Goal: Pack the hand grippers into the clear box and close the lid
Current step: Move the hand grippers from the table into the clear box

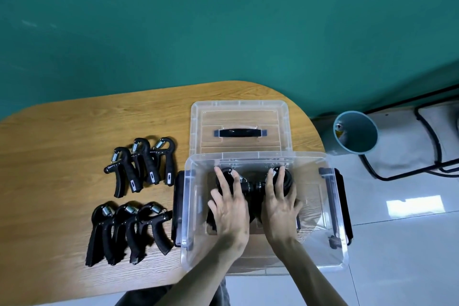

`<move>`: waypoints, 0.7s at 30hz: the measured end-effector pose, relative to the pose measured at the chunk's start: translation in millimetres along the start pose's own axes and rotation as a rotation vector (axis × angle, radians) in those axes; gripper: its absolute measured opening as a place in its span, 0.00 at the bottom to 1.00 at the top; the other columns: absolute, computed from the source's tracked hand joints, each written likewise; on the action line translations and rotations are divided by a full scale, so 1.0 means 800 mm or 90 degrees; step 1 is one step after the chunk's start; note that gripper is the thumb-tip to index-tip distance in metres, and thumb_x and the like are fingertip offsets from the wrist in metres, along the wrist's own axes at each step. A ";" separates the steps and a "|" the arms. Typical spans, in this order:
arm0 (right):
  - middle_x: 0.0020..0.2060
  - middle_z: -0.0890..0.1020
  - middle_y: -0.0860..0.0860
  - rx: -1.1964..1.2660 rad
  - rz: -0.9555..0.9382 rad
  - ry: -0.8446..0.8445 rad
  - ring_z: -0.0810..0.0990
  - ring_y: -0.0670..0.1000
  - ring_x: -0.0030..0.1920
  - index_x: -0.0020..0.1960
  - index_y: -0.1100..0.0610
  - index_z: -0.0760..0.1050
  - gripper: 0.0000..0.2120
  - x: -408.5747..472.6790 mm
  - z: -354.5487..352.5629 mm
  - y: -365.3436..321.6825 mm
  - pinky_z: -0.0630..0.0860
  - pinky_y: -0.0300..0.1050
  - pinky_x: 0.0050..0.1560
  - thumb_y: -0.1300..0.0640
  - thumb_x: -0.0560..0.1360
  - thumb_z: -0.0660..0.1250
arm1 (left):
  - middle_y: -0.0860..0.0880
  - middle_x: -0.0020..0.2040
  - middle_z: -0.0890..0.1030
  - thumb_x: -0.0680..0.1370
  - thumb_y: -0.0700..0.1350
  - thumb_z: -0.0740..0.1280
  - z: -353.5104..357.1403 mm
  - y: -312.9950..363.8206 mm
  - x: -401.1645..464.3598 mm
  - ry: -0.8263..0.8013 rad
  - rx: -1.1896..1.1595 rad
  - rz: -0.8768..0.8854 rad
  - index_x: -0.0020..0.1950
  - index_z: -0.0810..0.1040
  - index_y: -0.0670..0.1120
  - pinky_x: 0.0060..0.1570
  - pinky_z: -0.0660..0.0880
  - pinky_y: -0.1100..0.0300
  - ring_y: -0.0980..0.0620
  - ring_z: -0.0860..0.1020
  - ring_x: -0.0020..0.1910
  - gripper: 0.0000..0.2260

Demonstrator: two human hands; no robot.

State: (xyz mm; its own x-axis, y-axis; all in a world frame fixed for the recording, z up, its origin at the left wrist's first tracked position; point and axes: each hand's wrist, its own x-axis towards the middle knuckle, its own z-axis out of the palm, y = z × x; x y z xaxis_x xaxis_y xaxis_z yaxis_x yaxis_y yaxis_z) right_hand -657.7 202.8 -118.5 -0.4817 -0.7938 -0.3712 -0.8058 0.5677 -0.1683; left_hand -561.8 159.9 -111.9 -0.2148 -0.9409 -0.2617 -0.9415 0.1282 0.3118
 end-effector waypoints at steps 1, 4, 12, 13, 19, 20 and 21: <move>0.80 0.55 0.60 -0.002 0.001 0.001 0.66 0.71 0.71 0.80 0.58 0.58 0.49 0.001 0.001 0.000 0.73 0.65 0.49 0.65 0.65 0.77 | 0.37 0.81 0.46 0.74 0.34 0.71 0.000 0.000 0.001 0.000 -0.002 0.003 0.79 0.60 0.47 0.49 0.68 0.50 0.44 0.66 0.50 0.36; 0.81 0.55 0.59 -0.009 0.008 0.005 0.65 0.71 0.72 0.81 0.57 0.57 0.47 0.002 -0.001 -0.001 0.73 0.65 0.51 0.62 0.67 0.76 | 0.36 0.81 0.46 0.75 0.35 0.71 0.002 -0.002 0.004 -0.007 -0.002 -0.004 0.78 0.61 0.47 0.49 0.69 0.49 0.43 0.67 0.51 0.34; 0.79 0.60 0.62 0.022 -0.007 0.085 0.59 0.70 0.77 0.79 0.59 0.61 0.32 -0.009 -0.014 -0.026 0.69 0.69 0.66 0.43 0.81 0.46 | 0.36 0.81 0.46 0.79 0.48 0.68 -0.015 -0.008 -0.001 -0.014 0.002 0.041 0.80 0.57 0.43 0.63 0.71 0.42 0.35 0.64 0.73 0.33; 0.78 0.61 0.63 0.031 -0.007 0.099 0.60 0.70 0.76 0.78 0.59 0.63 0.32 -0.011 -0.016 -0.032 0.69 0.69 0.66 0.43 0.83 0.42 | 0.36 0.81 0.48 0.78 0.49 0.69 -0.019 -0.010 0.000 -0.012 0.001 0.048 0.80 0.58 0.43 0.65 0.71 0.42 0.36 0.62 0.75 0.34; 0.75 0.66 0.64 0.042 -0.025 0.146 0.65 0.66 0.75 0.75 0.59 0.68 0.31 -0.024 -0.039 -0.071 0.71 0.66 0.66 0.44 0.85 0.39 | 0.41 0.78 0.65 0.75 0.40 0.71 -0.059 -0.028 -0.002 0.038 -0.064 0.133 0.76 0.64 0.44 0.68 0.70 0.47 0.43 0.67 0.75 0.31; 0.76 0.66 0.63 0.036 -0.030 0.150 0.65 0.65 0.75 0.74 0.58 0.68 0.27 -0.026 -0.042 -0.077 0.71 0.65 0.67 0.47 0.84 0.44 | 0.42 0.77 0.67 0.74 0.38 0.70 -0.068 -0.034 -0.002 0.048 -0.076 0.155 0.76 0.64 0.44 0.70 0.70 0.47 0.44 0.67 0.75 0.31; 0.75 0.67 0.63 0.026 -0.037 0.158 0.65 0.64 0.76 0.74 0.57 0.67 0.25 -0.028 -0.046 -0.085 0.71 0.64 0.67 0.50 0.82 0.48 | 0.43 0.76 0.69 0.74 0.37 0.70 -0.077 -0.039 -0.002 0.059 -0.088 0.173 0.76 0.65 0.44 0.71 0.69 0.48 0.45 0.67 0.75 0.31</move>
State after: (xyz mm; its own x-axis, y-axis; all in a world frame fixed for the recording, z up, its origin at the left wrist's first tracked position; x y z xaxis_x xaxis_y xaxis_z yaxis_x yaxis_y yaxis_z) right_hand -604.6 174.3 -65.1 -0.5094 -0.8514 -0.1250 -0.8223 0.5245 -0.2209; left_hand -515.8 137.8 -64.7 -0.4232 -0.9034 -0.0696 -0.8071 0.3410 0.4820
